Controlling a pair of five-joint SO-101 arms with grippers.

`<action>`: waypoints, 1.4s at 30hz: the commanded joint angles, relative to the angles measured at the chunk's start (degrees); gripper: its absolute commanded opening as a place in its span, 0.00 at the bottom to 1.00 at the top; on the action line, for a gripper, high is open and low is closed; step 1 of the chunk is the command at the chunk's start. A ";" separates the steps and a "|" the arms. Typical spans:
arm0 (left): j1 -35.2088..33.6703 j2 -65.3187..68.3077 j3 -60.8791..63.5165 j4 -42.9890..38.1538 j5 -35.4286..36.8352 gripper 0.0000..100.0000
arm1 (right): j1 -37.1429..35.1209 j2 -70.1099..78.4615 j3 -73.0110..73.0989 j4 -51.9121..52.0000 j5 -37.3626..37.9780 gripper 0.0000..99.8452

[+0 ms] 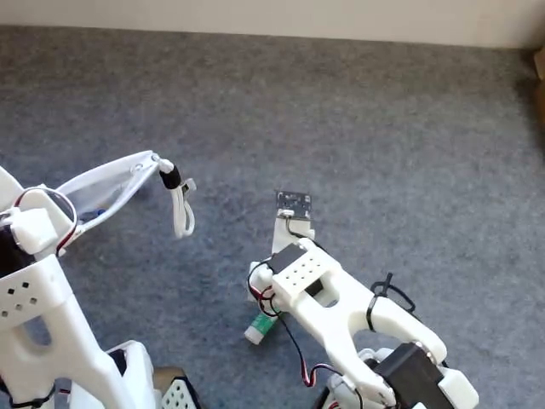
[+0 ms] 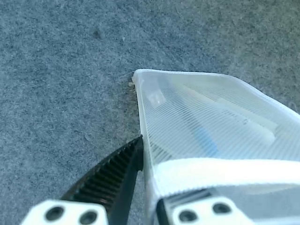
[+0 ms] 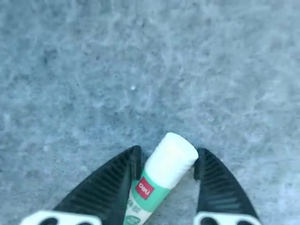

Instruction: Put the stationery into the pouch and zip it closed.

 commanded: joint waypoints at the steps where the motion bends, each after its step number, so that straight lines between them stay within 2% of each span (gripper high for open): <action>1: 1.01 0.40 0.48 -0.35 0.26 0.01 | 0.13 -1.19 -1.54 -0.84 0.70 0.12; 5: 1.01 0.40 0.48 -0.35 0.26 0.01 | 0.13 -1.19 -1.54 -0.84 3.60 0.12; 10: 1.01 0.40 0.48 -0.35 0.26 0.01 | 0.13 -1.19 -1.54 -0.84 5.19 0.00; 13: 1.01 0.40 0.48 -0.35 0.26 0.01 | 0.04 -1.19 -1.54 -0.84 7.65 0.00; 18: 1.01 0.40 0.48 -0.35 0.26 0.01 | 0.04 -1.19 -1.54 -0.40 7.91 0.00; 24: 1.01 0.48 0.48 -0.35 0.26 0.01 | 0.04 -1.19 -5.41 7.16 8.00 0.00; 32: 1.01 0.57 0.48 -0.35 0.26 0.01 | 0.13 -0.57 -6.99 7.34 8.00 0.01; 38: 1.01 0.57 0.48 -0.26 0.26 0.01 | 0.13 -0.57 -6.73 7.34 7.65 0.13; 42: 1.01 0.48 0.48 -0.26 0.26 0.01 | 0.13 -0.75 -6.73 7.34 7.65 0.12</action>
